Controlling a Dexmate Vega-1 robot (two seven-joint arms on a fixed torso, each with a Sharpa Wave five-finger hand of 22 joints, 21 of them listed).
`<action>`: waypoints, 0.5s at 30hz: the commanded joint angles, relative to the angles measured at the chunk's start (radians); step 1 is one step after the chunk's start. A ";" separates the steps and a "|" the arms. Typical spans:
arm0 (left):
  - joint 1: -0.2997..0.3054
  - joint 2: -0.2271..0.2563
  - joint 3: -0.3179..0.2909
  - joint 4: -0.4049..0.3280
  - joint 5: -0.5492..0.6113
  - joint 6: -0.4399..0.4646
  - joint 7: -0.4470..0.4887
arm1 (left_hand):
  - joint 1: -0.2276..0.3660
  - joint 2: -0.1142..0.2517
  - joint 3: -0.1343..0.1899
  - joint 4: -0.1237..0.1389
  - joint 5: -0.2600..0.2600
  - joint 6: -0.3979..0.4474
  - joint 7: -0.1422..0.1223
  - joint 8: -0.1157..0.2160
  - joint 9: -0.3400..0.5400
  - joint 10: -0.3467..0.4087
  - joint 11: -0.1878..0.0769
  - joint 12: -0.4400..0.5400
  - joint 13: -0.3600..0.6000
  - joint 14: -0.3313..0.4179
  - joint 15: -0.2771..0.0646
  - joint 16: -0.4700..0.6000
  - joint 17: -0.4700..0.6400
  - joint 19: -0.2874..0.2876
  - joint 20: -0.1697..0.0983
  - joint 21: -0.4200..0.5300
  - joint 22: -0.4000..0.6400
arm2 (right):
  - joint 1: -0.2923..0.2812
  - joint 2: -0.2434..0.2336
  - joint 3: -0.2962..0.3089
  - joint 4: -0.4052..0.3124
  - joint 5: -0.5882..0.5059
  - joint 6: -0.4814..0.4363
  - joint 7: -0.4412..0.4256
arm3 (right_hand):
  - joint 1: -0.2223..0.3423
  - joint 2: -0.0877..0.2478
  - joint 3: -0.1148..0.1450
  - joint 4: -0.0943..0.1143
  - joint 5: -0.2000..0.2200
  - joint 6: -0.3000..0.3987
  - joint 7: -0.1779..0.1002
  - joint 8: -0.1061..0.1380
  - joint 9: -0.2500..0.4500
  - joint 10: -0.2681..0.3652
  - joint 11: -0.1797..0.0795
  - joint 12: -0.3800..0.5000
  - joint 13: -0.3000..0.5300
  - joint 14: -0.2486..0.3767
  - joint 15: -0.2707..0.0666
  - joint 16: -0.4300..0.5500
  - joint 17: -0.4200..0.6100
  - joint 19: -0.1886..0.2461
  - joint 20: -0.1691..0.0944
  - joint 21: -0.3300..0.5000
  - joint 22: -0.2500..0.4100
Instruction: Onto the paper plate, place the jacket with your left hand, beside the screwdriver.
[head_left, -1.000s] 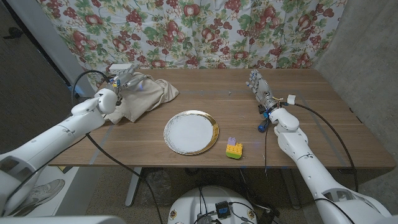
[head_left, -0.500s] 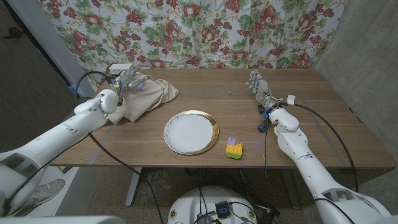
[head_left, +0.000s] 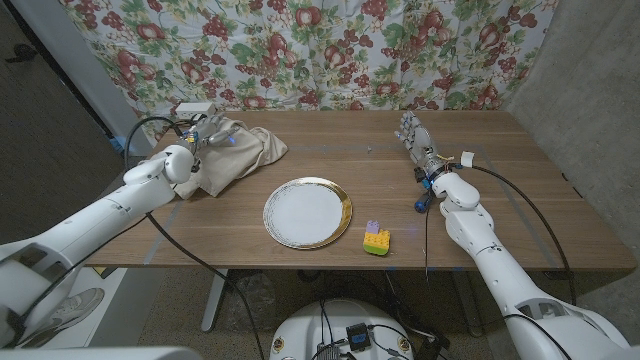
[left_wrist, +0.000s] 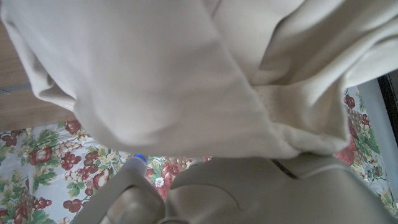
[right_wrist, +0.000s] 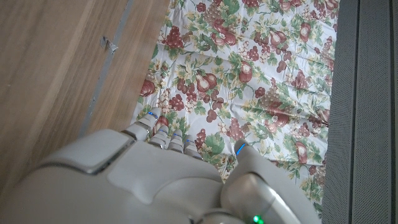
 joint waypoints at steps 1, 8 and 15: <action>-0.011 -0.004 0.020 0.007 0.004 0.027 -0.021 | 0.017 -0.001 0.003 -0.007 -0.004 -0.072 -0.004 -0.002 0.001 -0.062 -0.009 -0.001 0.004 -0.021 -0.005 0.000 0.001 0.007 0.006 -0.002 0.004 | 0.016 0.004 -0.005 0.026 0.002 0.007 0.007 | 0.011 0.013 0.006 0.001 0.001 0.001 -0.001 0.004 0.003 0.002 0.001 0.001 0.003 0.004 0.003 0.001 0.002 0.009 -0.028 0.003 0.003; -0.027 0.005 0.053 -0.012 0.062 0.057 -0.039 | 0.060 -0.046 -0.007 -0.057 -0.003 -0.124 0.012 -0.004 0.002 -0.081 -0.003 -0.003 0.005 -0.021 0.004 0.001 0.001 0.012 0.006 -0.008 0.003 | 0.015 0.003 -0.004 0.024 0.003 0.005 0.005 | 0.010 0.013 0.006 0.001 0.001 0.002 -0.001 0.004 0.003 0.002 0.003 0.001 0.003 0.004 0.004 0.001 0.002 0.009 -0.027 0.003 0.003; -0.032 0.009 0.079 -0.027 0.119 0.092 -0.049 | 0.110 -0.079 -0.013 -0.104 0.004 -0.160 0.031 -0.001 0.002 -0.088 0.018 -0.001 0.006 -0.006 0.024 0.006 0.001 0.031 0.006 -0.007 0.004 | 0.009 0.000 -0.001 0.018 0.006 0.002 0.006 | 0.009 0.013 0.006 0.002 0.000 0.003 -0.001 0.004 0.003 0.000 0.001 0.000 0.003 0.004 0.005 0.001 0.002 0.008 -0.027 0.002 0.003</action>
